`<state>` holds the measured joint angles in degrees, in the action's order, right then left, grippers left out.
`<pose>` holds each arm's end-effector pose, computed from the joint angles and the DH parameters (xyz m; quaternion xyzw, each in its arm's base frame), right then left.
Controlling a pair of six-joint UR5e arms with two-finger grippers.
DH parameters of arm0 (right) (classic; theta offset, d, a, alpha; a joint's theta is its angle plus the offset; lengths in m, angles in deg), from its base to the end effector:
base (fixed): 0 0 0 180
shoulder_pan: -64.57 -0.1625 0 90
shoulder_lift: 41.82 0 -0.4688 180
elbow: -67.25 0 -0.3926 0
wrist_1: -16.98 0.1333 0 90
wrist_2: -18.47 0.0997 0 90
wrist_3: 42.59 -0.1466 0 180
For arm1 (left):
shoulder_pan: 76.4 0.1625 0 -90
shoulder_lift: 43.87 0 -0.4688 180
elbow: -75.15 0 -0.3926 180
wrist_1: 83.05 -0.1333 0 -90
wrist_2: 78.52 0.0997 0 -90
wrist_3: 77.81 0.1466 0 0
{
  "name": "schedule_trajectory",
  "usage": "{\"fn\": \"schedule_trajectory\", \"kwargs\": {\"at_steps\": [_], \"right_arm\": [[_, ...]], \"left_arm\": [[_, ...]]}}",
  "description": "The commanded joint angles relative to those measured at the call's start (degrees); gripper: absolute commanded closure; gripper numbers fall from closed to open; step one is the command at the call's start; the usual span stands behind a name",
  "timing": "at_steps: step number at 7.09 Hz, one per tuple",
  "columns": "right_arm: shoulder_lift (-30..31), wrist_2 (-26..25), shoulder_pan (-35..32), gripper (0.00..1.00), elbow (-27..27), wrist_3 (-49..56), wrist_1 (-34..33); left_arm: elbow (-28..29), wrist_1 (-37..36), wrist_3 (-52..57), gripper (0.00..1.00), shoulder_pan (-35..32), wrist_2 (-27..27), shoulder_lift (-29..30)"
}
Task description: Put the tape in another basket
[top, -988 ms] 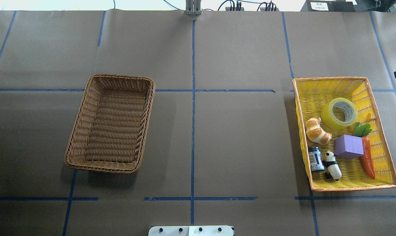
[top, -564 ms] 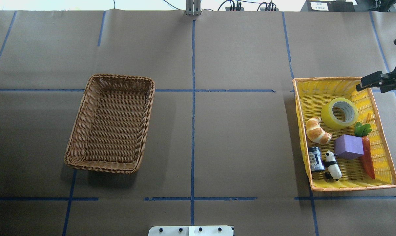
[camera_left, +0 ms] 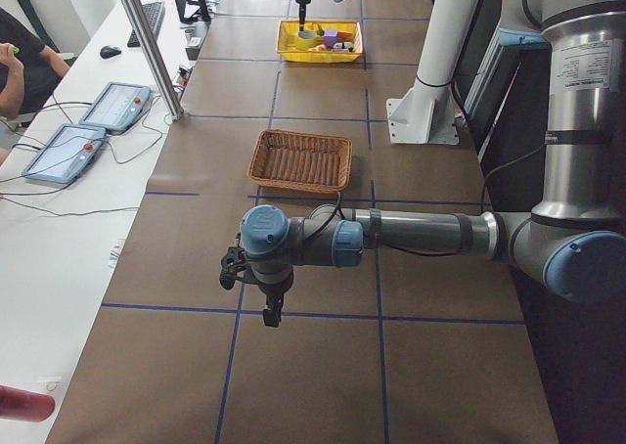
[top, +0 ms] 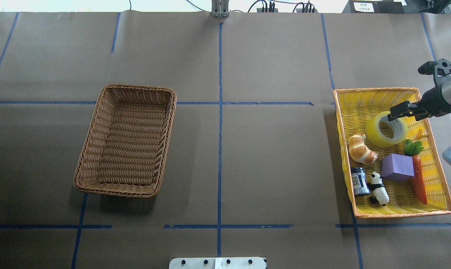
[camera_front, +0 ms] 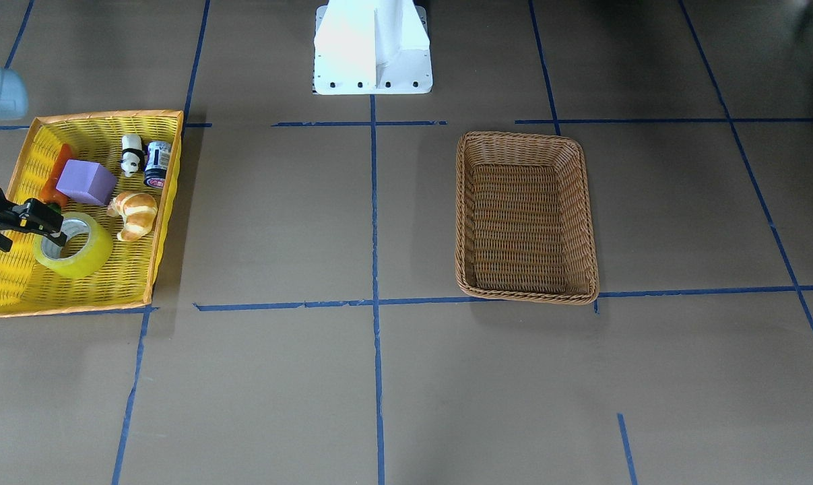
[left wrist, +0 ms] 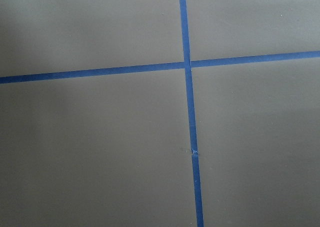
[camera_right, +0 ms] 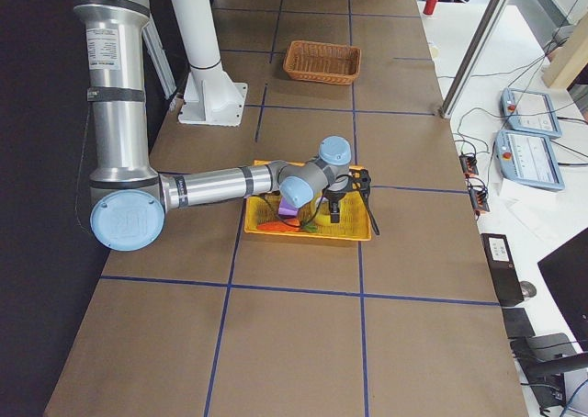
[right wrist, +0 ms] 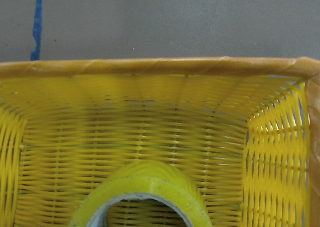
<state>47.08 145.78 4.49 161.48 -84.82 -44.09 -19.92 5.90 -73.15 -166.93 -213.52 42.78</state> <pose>-0.2348 -0.4971 0.6350 0.0456 -0.4114 0.0034 0.9103 -0.0339 -0.4656 0.7212 0.0227 0.3820 0.0355 0.9232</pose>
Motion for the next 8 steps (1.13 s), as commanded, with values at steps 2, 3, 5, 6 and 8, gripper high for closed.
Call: {"fn": "schedule_trajectory", "kwargs": {"at_steps": [2,3,5,6,8], "right_arm": [[0.39,-0.04,0.49,0.00,-1.50,0.13,-0.01],[0.21,-0.21,1.44,0.00,-2.12,0.04,-0.10],[-0.05,-0.30,2.33,0.00,-3.09,0.04,-0.10],[-0.05,-0.39,2.42,0.01,-3.35,0.04,-0.10],[-0.14,-1.26,2.51,0.35,-3.71,-0.05,-0.10]], "left_arm": [[0.14,-0.09,0.00,0.00,0.00,0.00,0.01],[0.32,-0.09,0.00,0.00,0.00,-0.78,0.01],[0.67,0.00,0.00,0.00,0.00,-4.65,0.01],[0.76,0.00,0.08,0.00,0.09,-4.66,0.01],[0.59,0.00,0.08,0.00,0.00,-4.66,0.01]]}}
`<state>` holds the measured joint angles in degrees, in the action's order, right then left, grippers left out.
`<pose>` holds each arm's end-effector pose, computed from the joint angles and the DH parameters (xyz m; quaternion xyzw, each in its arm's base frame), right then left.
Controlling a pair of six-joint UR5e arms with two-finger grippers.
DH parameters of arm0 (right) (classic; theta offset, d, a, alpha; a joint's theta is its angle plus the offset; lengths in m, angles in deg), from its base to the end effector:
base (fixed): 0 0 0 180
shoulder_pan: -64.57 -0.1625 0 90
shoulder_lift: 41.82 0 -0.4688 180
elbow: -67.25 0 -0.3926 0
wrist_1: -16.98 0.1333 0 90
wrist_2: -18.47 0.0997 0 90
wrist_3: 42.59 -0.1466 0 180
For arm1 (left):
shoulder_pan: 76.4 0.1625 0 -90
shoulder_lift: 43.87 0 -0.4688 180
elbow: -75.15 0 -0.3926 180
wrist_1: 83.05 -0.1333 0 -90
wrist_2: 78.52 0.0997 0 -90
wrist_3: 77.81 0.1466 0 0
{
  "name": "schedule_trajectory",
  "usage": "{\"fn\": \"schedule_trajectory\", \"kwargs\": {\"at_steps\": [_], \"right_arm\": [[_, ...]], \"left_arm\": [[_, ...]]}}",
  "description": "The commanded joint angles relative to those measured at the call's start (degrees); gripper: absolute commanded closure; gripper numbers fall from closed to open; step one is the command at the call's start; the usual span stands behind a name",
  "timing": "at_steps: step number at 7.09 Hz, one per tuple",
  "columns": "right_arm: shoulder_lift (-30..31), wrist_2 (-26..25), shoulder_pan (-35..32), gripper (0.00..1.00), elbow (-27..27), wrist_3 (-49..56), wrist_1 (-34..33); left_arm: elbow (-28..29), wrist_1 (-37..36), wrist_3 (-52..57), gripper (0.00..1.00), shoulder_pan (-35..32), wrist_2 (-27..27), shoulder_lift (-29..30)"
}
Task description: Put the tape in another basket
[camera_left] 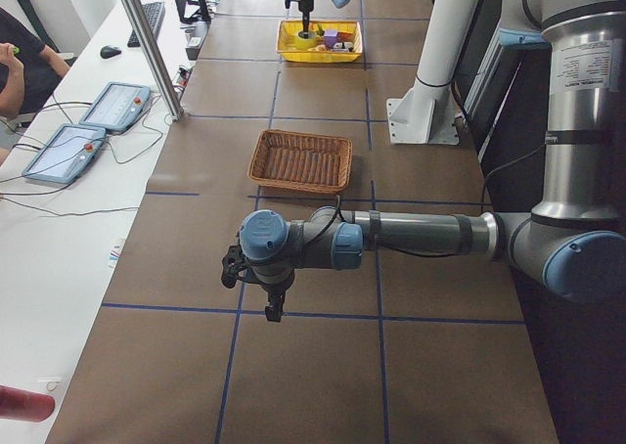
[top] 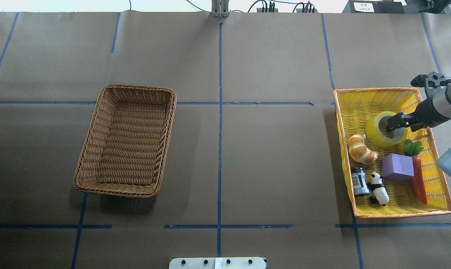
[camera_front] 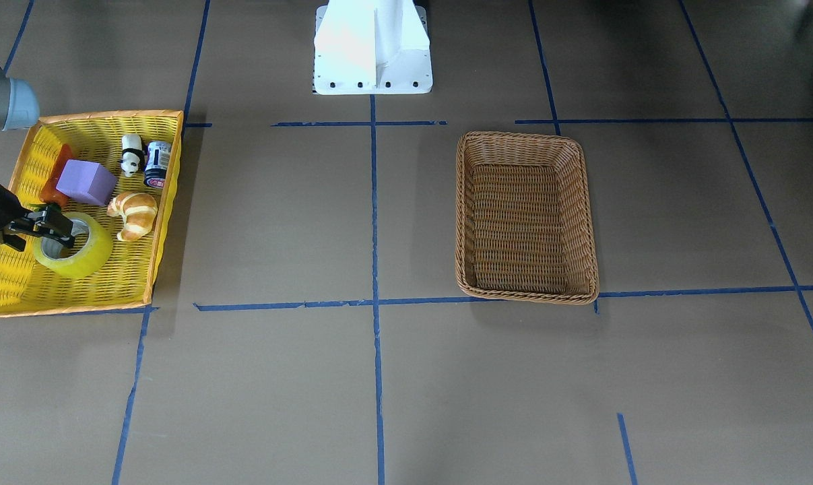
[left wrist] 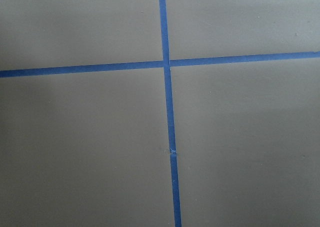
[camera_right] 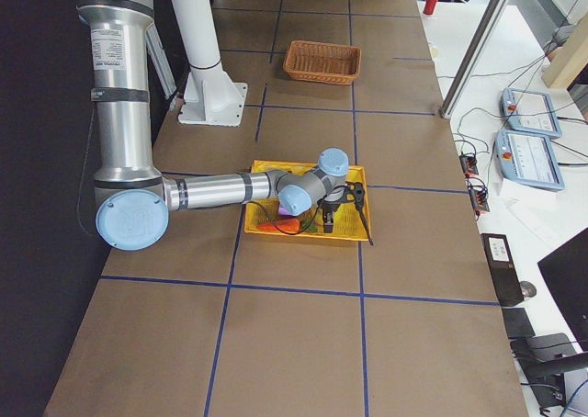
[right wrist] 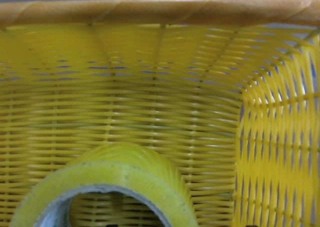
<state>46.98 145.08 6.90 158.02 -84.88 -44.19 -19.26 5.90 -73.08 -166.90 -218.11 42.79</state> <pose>-0.2543 -0.4877 0.6677 0.0170 -0.3937 -0.0036 0.9191 -0.0257 -0.4647 0.7182 0.0193 0.4189 0.0336 0.9072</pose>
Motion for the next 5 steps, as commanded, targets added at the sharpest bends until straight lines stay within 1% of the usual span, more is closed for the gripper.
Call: {"fn": "schedule_trajectory", "kwargs": {"at_steps": [1,3,4,5], "right_arm": [[-0.12,-0.57,0.19,0.55,-0.24,0.01,0.00],[-0.04,-0.57,0.19,0.94,-0.16,0.09,0.00],[0.14,-0.48,0.01,1.00,0.19,0.18,0.09],[0.49,0.21,-0.34,1.00,1.33,0.27,0.09]], "left_arm": [[-0.16,0.00,-0.08,0.00,-0.03,-0.07,0.00],[-0.43,0.00,-0.08,0.00,-0.03,-0.07,0.00],[-0.43,0.00,-0.16,0.00,-0.03,-0.07,0.00],[-0.51,-0.09,-0.17,0.00,-0.03,-0.15,-0.09]]}}
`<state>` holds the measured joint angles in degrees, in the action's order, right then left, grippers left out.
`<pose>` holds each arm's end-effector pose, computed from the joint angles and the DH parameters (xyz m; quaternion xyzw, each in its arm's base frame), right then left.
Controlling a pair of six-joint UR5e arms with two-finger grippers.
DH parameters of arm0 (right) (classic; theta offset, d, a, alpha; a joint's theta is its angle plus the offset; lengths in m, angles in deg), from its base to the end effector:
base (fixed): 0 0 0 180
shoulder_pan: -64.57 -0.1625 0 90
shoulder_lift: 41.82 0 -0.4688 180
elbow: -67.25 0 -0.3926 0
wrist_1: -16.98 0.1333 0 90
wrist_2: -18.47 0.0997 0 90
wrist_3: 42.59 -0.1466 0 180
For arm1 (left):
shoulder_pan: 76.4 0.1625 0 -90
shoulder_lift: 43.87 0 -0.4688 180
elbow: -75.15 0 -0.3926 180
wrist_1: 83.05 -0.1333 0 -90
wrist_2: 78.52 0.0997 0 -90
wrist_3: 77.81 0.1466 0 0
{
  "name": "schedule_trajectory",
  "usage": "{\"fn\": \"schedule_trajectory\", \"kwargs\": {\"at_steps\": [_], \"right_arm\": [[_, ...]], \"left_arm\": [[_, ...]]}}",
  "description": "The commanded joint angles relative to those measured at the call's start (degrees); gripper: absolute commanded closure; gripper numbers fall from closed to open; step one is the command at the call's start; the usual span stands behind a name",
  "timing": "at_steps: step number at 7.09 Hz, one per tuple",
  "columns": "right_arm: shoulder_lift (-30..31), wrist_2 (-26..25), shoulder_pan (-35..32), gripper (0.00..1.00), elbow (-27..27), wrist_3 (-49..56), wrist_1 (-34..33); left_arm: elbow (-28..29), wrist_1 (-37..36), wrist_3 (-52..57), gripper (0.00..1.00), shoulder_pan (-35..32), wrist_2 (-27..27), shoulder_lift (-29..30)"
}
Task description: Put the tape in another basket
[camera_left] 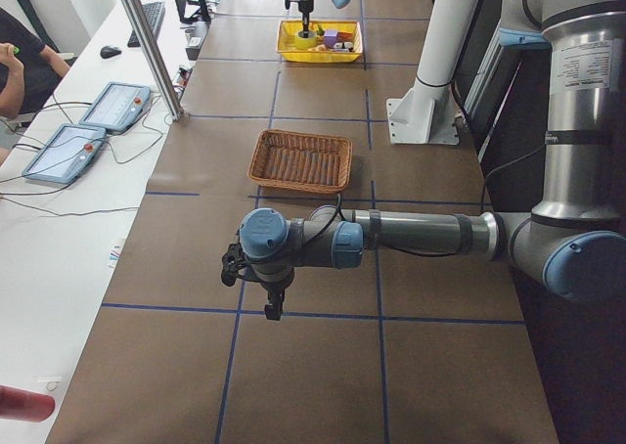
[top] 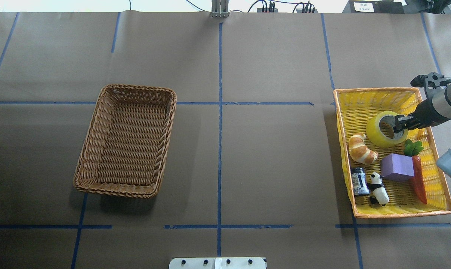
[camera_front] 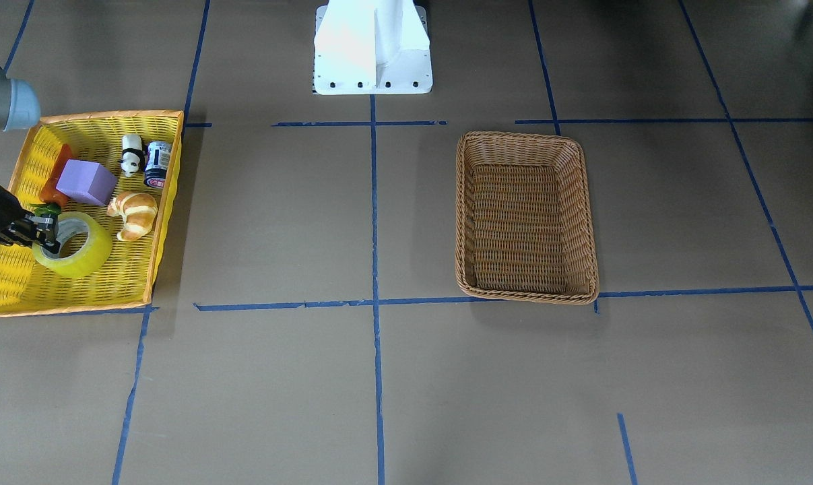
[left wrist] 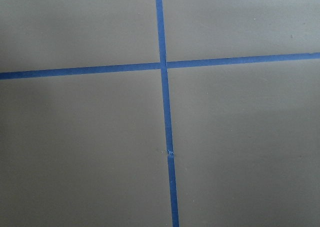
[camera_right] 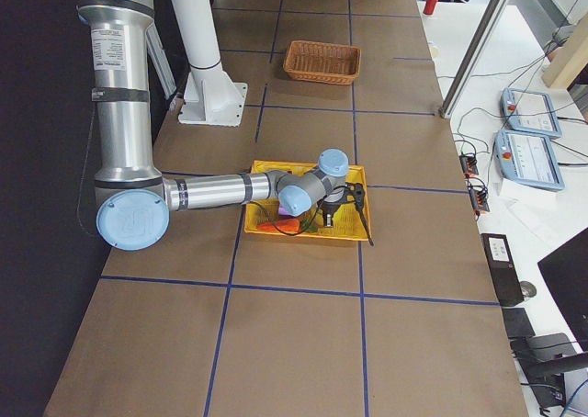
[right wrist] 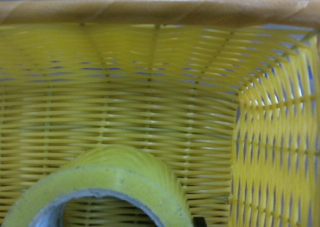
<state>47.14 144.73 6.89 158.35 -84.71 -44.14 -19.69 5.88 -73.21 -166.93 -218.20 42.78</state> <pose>-0.2532 -0.4873 0.6665 0.0210 -0.3925 -0.0047 0.9195 -0.0258 -0.4652 0.7144 0.0221 0.4195 0.0338 0.9069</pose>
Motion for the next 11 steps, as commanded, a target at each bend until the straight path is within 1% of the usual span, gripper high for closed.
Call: {"fn": "schedule_trajectory", "kwargs": {"at_steps": [1,3,4,5,6,7,8,9,10,11], "right_arm": [[0.42,0.66,-1.63,1.00,3.44,-0.08,0.04],[-0.01,0.57,-4.45,1.00,8.55,-0.86,-0.14],[-1.32,2.14,-4.63,1.00,9.18,-3.74,-0.14],[-3.33,3.63,-4.46,1.00,9.27,-10.73,-0.05],[-5.70,5.39,-4.20,0.99,9.79,-14.98,0.38],[-6.86,7.32,-2.54,0.99,9.80,-19.46,2.56],[-7.22,7.42,0.00,0.99,9.88,-26.90,7.72],[-7.74,7.43,2.72,0.99,9.71,-32.97,14.30],[-8.71,7.34,5.36,0.99,9.80,-39.21,19.23],[-11.33,7.08,8.43,0.99,9.88,-47.72,23.11]], "left_arm": [[-0.09,0.02,-0.03,0.00,0.00,-1.54,-0.07],[-0.35,0.02,0.14,0.00,0.00,-1.65,-0.16],[-0.70,0.19,0.49,0.00,0.00,-1.65,-0.07],[-2.01,0.19,0.41,0.00,0.00,-1.65,-0.16],[-3.15,0.19,0.15,0.00,0.09,-1.65,0.01],[-4.99,0.19,0.06,0.00,0.26,-1.65,0.02],[-5.45,3.33,-0.29,0.00,0.35,-1.91,0.02],[-5.36,8.49,-7.43,0.00,1.66,-5.83,0.02],[-5.54,16.11,-17.51,0.00,4.89,-7.95,0.02],[-5.28,25.06,-29.36,0.00,9.62,-7.89,-0.07]]}}
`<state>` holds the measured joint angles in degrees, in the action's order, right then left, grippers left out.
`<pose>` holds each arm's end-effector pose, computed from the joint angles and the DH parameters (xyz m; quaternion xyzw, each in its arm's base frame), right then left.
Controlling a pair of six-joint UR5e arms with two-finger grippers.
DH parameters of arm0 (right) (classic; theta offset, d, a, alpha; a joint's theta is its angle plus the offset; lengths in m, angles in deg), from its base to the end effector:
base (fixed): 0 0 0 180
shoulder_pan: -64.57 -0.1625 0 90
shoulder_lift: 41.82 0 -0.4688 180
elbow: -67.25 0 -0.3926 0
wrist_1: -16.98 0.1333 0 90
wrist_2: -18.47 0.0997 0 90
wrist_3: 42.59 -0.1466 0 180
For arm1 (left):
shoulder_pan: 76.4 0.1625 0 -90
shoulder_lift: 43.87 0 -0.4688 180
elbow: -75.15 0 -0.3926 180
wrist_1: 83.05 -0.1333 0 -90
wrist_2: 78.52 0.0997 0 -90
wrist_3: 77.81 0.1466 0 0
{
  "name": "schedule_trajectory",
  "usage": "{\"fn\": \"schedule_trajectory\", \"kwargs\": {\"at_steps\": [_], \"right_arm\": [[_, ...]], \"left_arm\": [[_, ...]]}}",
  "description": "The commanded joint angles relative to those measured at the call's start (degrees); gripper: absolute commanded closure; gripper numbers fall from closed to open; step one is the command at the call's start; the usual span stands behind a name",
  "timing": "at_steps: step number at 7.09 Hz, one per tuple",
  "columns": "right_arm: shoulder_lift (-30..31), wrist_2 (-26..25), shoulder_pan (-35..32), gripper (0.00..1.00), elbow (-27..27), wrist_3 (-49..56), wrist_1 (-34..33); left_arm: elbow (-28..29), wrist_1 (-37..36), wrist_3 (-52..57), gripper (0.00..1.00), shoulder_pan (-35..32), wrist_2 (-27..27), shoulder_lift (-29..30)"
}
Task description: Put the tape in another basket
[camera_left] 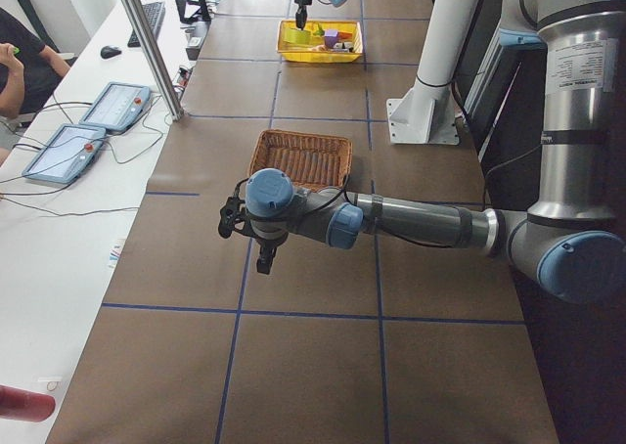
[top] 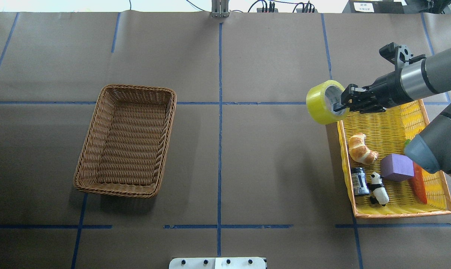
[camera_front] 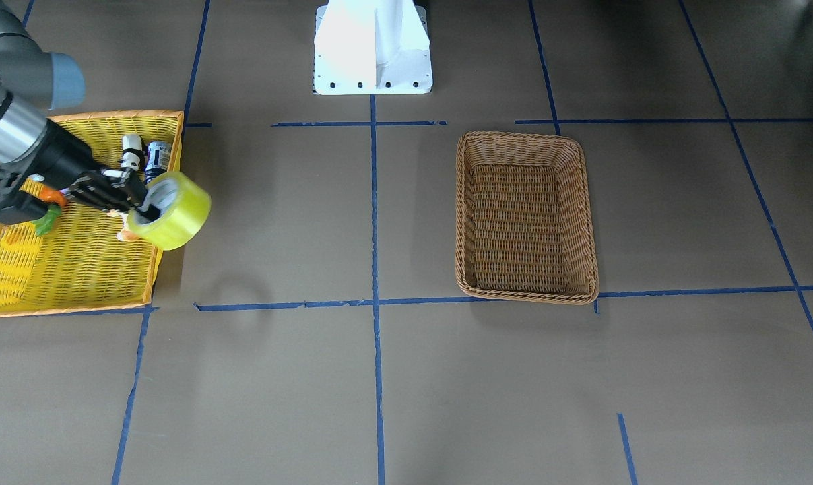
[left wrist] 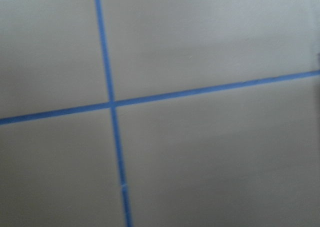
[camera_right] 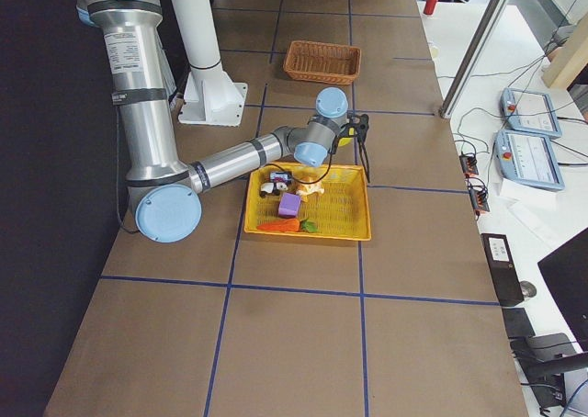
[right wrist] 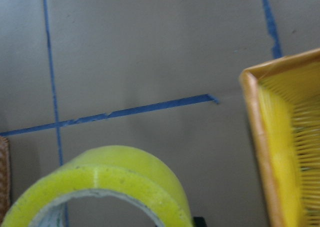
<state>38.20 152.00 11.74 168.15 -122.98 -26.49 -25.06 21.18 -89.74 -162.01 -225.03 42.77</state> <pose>-0.3274 -0.4853 0.4331 0.0033 -0.6006 0.0932 0.7941 0.0261 -0.4839 0.6233 0.0934 0.4836 0.0295 0.8698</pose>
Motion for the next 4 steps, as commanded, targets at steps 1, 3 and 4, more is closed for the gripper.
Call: {"fn": "schedule_trajectory", "kwargs": {"at_steps": [1,3,4], "right_arm": [[-4.15,-0.81,6.04,0.99,0.00,-13.61,8.80],[-4.70,-0.99,6.59,0.98,3.57,-19.68,10.95],[-4.70,-0.99,6.59,0.98,5.78,-20.07,10.95]], "left_arm": [[-0.16,18.73,-26.61,0.00,8.84,-1.07,0.02],[-0.94,35.28,-57.70,0.00,16.23,-0.89,5.87],[-1.30,38.48,-69.08,0.00,19.74,-0.45,10.52]]}}
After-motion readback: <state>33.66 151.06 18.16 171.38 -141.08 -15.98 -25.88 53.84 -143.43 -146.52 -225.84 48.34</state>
